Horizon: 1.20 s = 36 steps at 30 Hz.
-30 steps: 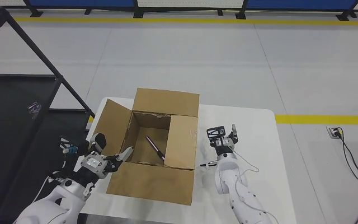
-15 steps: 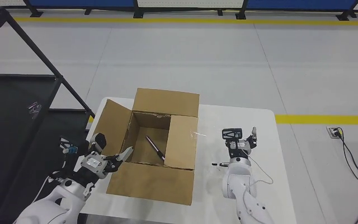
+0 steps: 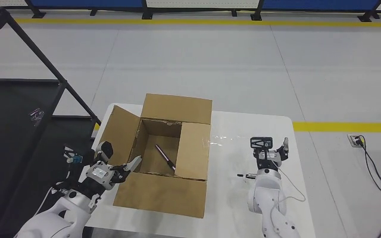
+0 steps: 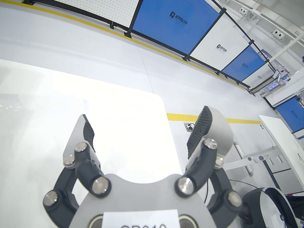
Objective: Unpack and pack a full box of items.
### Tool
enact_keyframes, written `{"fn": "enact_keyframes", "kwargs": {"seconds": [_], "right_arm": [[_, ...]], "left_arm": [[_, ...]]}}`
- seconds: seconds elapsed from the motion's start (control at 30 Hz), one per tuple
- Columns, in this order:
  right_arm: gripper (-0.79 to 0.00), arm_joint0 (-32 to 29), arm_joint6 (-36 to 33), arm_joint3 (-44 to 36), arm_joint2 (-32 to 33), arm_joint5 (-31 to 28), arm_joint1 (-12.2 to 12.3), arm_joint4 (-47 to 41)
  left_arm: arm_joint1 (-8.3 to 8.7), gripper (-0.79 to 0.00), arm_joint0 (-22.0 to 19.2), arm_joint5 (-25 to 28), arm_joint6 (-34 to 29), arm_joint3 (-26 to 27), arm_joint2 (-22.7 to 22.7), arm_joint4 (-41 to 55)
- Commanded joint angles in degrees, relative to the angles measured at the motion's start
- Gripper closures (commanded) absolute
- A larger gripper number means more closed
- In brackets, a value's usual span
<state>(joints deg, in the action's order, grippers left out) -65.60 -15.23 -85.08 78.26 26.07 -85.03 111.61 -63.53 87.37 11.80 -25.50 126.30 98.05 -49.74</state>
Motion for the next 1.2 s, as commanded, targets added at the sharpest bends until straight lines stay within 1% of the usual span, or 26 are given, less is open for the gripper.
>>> {"fn": "enact_keyframes", "kwargs": {"seconds": [0.0, 0.1, 0.33, 0.57, 0.9, 1.17], "right_arm": [[-0.785, -0.1, -0.4, 0.3, 0.5, -0.7, 0.1, 0.0], [-0.785, 0.3, -0.8, 1.7, 1.2, -0.9, 0.0, -0.2], [-0.785, 0.9, 0.5, 4.4, 2.6, 0.9, -0.1, -1.5], [-0.785, 1.6, -0.5, 5.7, 3.8, 1.5, -0.1, -0.3], [-0.785, 3.0, -1.2, 9.6, 4.7, -0.2, -0.1, 0.0], [-0.785, 2.5, 1.0, 12.3, 5.5, -1.1, -0.1, -2.1]], "left_arm": [[0.00, -0.785, 0.0, 0.0, 0.0, 0.0, 0.0, 0.0], [0.00, -0.785, 0.0, 0.0, 0.0, 0.0, 0.0, 0.0], [0.00, -0.785, 0.0, 0.0, 0.0, 0.0, 0.0, 0.0], [0.00, -0.785, 0.0, 0.0, 0.0, 0.0, 0.0, 0.0], [0.00, -0.785, 0.0, 0.0, 0.0, 0.0, 0.0, 0.0], [0.00, -0.785, 0.0, 0.0, 0.0, 0.0, 0.0, 0.0]]}}
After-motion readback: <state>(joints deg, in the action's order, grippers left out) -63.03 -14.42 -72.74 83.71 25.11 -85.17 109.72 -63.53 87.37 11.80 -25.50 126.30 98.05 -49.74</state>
